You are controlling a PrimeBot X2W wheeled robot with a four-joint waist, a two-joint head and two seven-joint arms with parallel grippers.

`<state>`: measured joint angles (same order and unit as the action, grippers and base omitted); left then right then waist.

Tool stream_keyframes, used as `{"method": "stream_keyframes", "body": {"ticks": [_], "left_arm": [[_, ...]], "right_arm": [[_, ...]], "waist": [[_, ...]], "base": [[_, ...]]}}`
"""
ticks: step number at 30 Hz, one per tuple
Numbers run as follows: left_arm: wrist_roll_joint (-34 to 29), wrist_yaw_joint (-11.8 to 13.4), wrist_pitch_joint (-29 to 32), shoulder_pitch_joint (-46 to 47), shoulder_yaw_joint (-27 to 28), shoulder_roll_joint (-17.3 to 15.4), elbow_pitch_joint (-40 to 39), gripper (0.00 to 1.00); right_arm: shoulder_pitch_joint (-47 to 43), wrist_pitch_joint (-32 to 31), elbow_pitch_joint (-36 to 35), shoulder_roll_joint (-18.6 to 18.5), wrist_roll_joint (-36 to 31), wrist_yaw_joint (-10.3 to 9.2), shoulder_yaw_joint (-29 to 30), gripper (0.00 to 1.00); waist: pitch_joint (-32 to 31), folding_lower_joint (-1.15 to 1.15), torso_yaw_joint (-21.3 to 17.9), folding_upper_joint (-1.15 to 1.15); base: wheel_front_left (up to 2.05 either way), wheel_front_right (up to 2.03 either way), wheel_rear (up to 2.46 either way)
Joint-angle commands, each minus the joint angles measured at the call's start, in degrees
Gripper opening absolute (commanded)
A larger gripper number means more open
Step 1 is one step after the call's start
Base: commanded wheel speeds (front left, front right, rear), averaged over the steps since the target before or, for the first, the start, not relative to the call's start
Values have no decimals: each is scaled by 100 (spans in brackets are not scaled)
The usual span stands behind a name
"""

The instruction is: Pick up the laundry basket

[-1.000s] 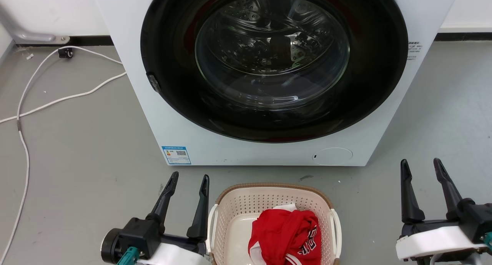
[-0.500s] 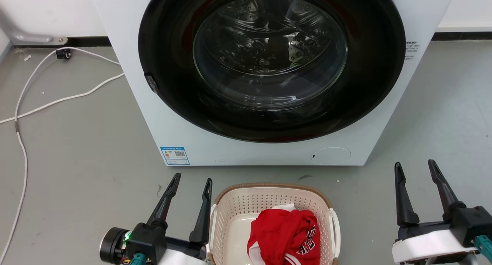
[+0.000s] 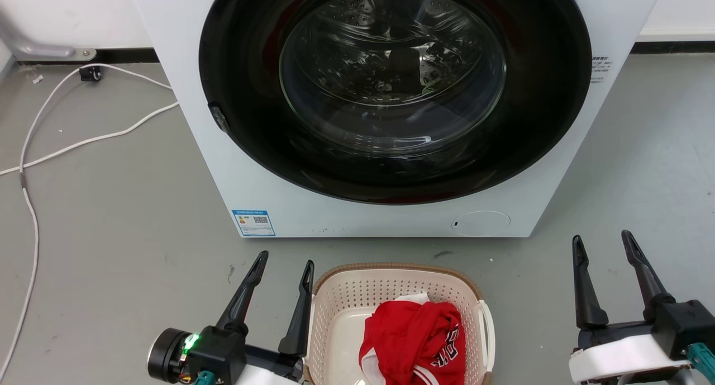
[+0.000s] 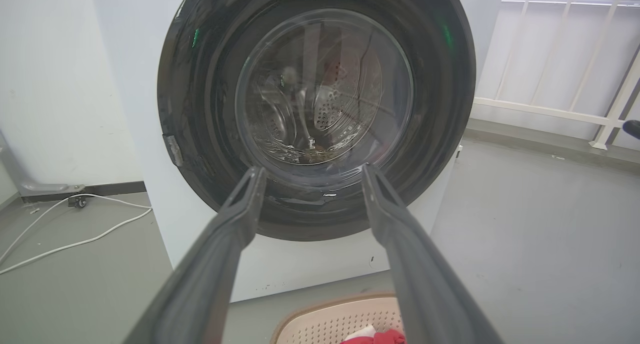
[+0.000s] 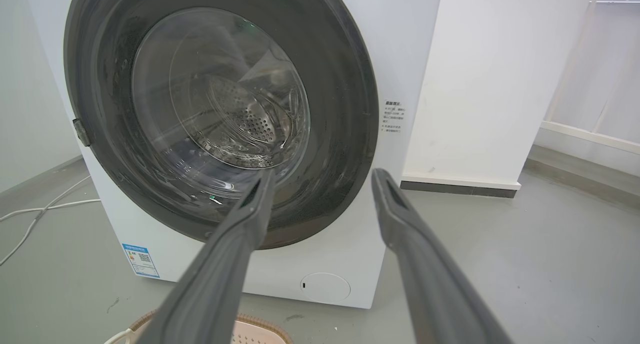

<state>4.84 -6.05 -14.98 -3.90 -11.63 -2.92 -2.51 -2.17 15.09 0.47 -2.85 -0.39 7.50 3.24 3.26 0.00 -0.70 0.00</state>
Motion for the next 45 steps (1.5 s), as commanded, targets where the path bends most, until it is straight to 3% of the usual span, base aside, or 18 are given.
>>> {"method": "stream_keyframes", "body": {"ticks": [1, 16, 31, 37, 45], "left_arm": [[22, 9, -32, -42, 4, 4, -21, 100], [58, 143, -25, 159, 68, 3, 526, 100], [-213, 23, -24, 1780, 368, -123, 2141, 100], [-26, -61, -25, 2529, 504, -219, 2862, 100], [-9, -124, -25, 3590, 206, -465, 4206, 100]], "right_arm": [[-5, 12, 7, -5, 29, -2, -9, 100], [217, 12, 291, -4, 79, -2, 6, 100], [1628, 2, 1794, -1, 48, -2, -224, 100], [2405, -82, 2497, -4, 190, -2, -337, 100], [3338, -408, 3530, -2, 406, -2, -422, 100]], "waist": [[11, 0, -1, 0], [408, 0, -57, 0], [2366, 0, -139, 0], [3048, 0, -210, 0], [3782, 0, -223, 0]], "base": [[0, 0, 0], [0, 0, 0], [0, 0, 0], [0, 0, 0], [0, 0, 0]]}}
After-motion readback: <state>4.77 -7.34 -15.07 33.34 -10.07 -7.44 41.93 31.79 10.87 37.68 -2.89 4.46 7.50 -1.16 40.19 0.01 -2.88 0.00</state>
